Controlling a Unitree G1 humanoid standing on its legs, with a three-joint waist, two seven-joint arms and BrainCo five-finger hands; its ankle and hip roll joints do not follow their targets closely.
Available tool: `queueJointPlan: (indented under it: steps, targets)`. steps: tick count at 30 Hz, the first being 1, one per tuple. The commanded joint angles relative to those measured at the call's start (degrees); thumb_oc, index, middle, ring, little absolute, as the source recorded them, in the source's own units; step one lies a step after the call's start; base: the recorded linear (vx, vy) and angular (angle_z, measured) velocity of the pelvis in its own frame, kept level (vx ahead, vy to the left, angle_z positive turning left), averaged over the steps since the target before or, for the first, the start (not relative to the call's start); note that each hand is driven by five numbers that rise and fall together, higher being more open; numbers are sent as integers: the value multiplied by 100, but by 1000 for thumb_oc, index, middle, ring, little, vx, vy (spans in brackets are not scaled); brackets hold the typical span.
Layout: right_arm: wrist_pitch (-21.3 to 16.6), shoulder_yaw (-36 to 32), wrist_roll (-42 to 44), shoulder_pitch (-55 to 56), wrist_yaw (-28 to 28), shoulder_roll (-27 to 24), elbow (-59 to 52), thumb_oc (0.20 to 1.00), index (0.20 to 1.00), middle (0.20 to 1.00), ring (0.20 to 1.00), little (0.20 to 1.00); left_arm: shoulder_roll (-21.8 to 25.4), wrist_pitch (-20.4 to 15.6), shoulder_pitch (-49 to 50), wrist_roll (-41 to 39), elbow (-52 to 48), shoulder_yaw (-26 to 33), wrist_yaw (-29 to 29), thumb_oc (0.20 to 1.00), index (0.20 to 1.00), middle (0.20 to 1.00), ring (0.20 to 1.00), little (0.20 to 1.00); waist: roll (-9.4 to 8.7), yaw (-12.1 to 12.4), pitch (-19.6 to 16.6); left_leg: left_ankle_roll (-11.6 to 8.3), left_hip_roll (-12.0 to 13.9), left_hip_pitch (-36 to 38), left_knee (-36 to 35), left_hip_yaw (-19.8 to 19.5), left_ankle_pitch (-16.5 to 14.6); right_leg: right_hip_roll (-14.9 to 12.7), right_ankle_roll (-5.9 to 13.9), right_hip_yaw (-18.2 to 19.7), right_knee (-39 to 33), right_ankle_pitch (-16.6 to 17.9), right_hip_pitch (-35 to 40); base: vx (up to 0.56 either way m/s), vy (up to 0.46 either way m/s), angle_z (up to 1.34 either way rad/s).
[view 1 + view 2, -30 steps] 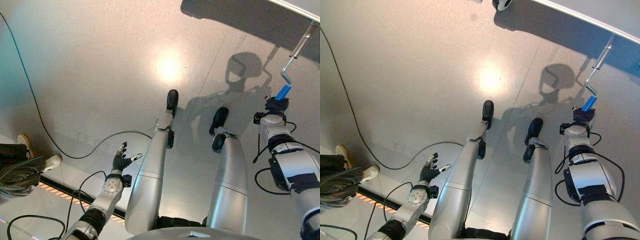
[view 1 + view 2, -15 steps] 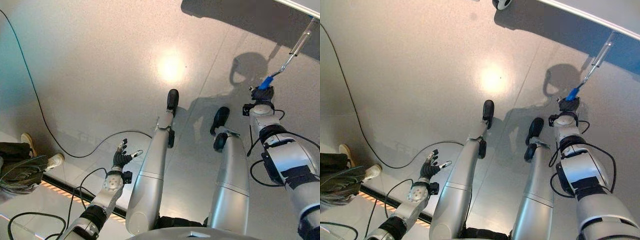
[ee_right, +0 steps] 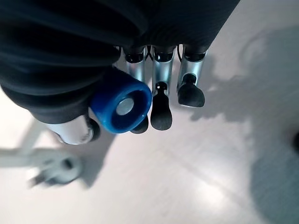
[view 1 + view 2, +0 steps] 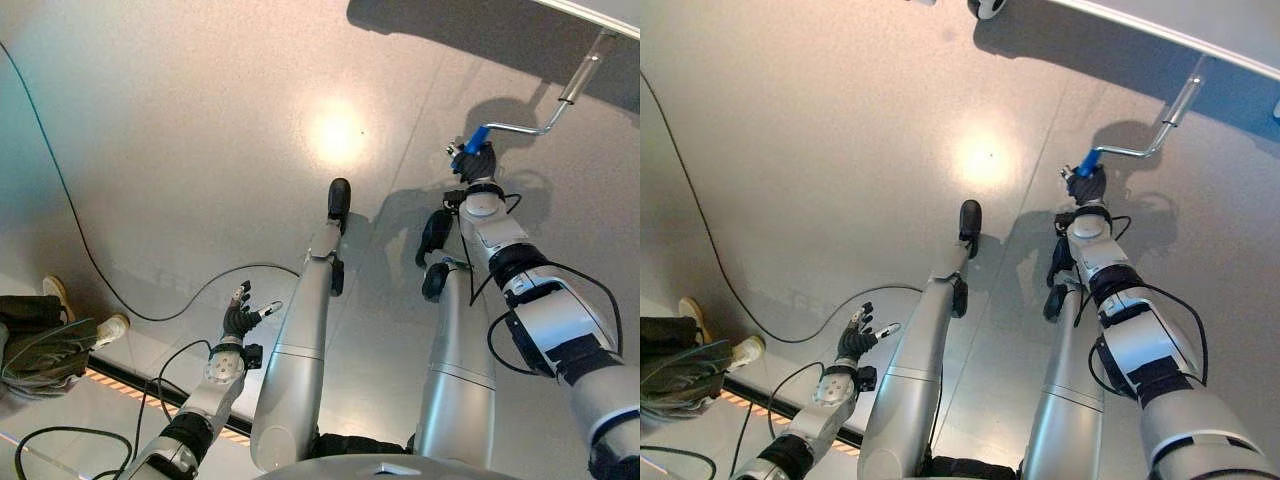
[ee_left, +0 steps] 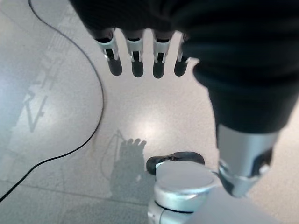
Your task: Raise the hospital bed
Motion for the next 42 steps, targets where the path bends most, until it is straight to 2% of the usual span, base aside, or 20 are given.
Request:
queueJointPlan:
  steps: [1, 3, 4, 5, 7, 8, 16, 20, 24, 31, 37, 42]
  targets:
    - [-1046, 590, -595, -1099, 207, 235, -1562, 200, 200, 200, 200, 200, -21, -48, 200, -103, 74, -157, 113, 1000, 1000, 1000, 1000, 1000, 402, 29, -91, -63, -172, 161, 494, 260, -682, -104, 596, 300, -616, 640, 220, 1, -8, -6]
    - [-1164, 510, -546, -952, 194, 234, -2018, 200, 200, 200, 200, 200, -7, -31, 210, -67, 82, -107, 114, 1000, 1000, 1000, 1000, 1000, 373, -7, -91, -60, -164, 199, 453, 268, -660, -91, 594, 309, -655, 666, 240, -32, 1, -6]
    - [-1202, 482, -575, -981, 197, 197, -2213, 200, 200, 200, 200, 200, -13, -19, 105, -36, 81, -31, 116, 1000, 1000, 1000, 1000, 1000, 373, -21, -91, -55, -157, 38, 344, 252, -437, -84, 571, 284, -781, 886, 86, -7, 1, -5]
    - [-1252, 455, -603, -749, 186, 188, -2435, 200, 200, 200, 200, 200, -7, -14, 216, -7, 111, -88, 116, 1000, 1000, 1000, 1000, 1000, 352, -48, -91, -60, -158, 264, 415, 281, -653, -88, 597, 316, -693, 677, 284, 0, 0, 0]
    - [-1334, 367, -613, -508, 223, 140, -2868, 200, 200, 200, 200, 200, -5, 16, 237, 64, 158, -35, 110, 1000, 1000, 1000, 1000, 1000, 327, -94, -91, -61, -136, 346, 352, 300, -638, -63, 598, 323, -751, 697, 352, -23, -6, -3]
    - [-1400, 260, -637, -401, 230, 20, -3221, 200, 200, 200, 200, 200, 5, 25, 198, 153, 135, 54, 86, 1000, 1000, 1000, 1000, 1000, 330, -116, -91, -60, -120, 237, 200, 303, -397, -35, 580, 301, -919, 935, 248, -86, 3, -8]
    - [-1658, -260, -571, 599, 246, -100, -4247, 200, 200, 200, 200, 200, -81, 32, 296, 317, 338, 256, 11, 1000, 1000, 1000, 1000, 1000, 212, -317, -91, -49, -14, 744, -150, 423, -305, 104, 607, 367, -1327, 1094, 683, -40, 5, -11]
    - [-1836, -823, -531, 1352, 92, -176, -4712, 200, 200, 200, 200, 200, -215, 14, 411, 389, 419, 365, -66, 1000, 1000, 1000, 1000, 1000, 111, -496, -91, -43, 57, 1226, -454, 536, -249, 200, 636, 417, -1709, 1218, 1109, -37, -12, -15]
    - [-1893, -1176, -496, 1919, 52, -221, -4957, 200, 200, 200, 200, 200, -301, 17, 448, 414, 533, 530, -97, 1000, 1000, 1000, 1000, 1000, 17, -620, -91, -36, 133, 1587, -603, 619, -239, 306, 658, 520, -1938, 1274, 1409, -27, -7, -20]
    - [-2054, -1862, -306, 2810, -105, -215, -5138, 200, 200, 200, 200, 200, -408, -22, 584, 397, 574, 676, -155, 1000, 1000, 1000, 1000, 1000, -12, -798, -91, -77, 216, 2109, -965, 736, -143, 383, 683, 586, -2307, 1383, 1843, -25, -38, -16]
    - [-2083, -2137, -331, 3089, -276, -221, -5099, 200, 200, 200, 200, 200, -384, -47, 681, 400, 576, 801, -152, 1000, 1000, 1000, 1000, 1000, -71, -854, -91, -96, 304, 2347, -1142, 789, -89, 466, 694, 637, -2453, 1414, 2015, -8, -45, -12]
    - [-2043, -2567, -540, 3334, -685, -296, -4927, 200, 200, 200, 200, 200, -410, -60, 708, 418, 549, 824, -110, 1000, 1000, 1000, 1000, 1000, -88, -918, -91, -125, 340, 2436, -1130, 772, -91, 515, 650, 664, -2469, 1390, 2113, 0, -50, -2]
